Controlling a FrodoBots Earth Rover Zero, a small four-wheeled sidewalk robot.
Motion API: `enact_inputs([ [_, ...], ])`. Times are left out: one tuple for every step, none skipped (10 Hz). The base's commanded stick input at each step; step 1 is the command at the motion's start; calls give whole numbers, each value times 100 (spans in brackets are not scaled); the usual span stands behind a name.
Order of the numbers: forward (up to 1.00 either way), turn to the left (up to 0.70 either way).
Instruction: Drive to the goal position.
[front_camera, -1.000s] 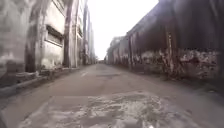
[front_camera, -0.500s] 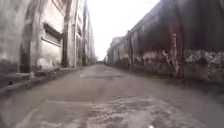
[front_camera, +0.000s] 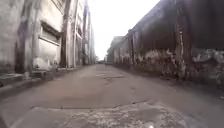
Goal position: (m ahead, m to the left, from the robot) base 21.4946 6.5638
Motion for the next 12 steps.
enact_inputs([
  [50, 0],
  [50, 0],
  [50, 0],
  [50, 0],
  [50, 5],
  [50, 24],
  [50, 50],
  [50, 50],
  [50, 0],
  [50, 0],
  [50, 0],
  [50, 0],
])
